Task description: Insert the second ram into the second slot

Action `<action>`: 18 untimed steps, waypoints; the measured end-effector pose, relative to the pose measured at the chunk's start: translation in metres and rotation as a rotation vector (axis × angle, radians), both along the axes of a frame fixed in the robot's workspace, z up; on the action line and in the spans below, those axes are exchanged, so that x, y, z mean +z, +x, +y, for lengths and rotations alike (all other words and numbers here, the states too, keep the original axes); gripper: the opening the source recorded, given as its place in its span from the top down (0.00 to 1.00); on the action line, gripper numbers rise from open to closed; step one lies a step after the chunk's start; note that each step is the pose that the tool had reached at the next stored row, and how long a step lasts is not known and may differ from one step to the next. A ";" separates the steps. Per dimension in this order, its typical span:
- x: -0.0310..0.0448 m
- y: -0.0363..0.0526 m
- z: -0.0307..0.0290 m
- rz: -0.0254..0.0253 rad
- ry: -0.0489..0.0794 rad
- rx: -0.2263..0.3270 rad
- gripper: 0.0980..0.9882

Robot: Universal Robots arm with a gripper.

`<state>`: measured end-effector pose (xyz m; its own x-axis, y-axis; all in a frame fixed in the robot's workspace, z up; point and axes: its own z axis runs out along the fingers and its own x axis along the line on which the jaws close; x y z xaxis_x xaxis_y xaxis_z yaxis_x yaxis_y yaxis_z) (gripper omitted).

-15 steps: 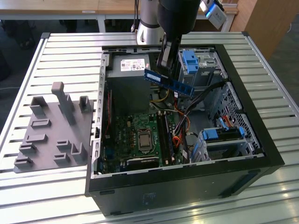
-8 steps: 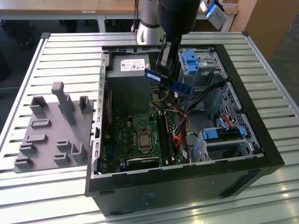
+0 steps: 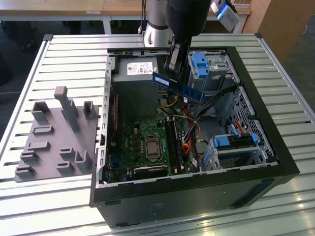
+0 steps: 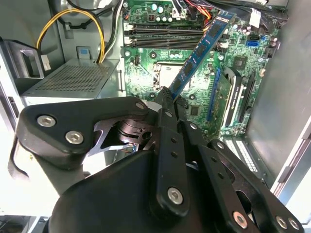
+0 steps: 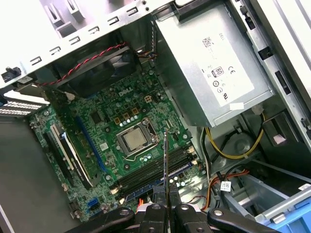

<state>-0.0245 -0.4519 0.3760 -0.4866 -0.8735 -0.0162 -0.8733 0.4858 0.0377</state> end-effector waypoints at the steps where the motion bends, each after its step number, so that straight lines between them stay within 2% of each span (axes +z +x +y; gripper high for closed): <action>1: 0.0000 0.0000 0.0000 0.0000 0.000 -0.002 0.96; 18: -0.0001 0.0000 0.0000 0.0000 0.000 -0.029 0.96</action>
<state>-0.0245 -0.4519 0.3759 -0.5120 -0.8588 -0.0162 -0.8586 0.5112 0.0378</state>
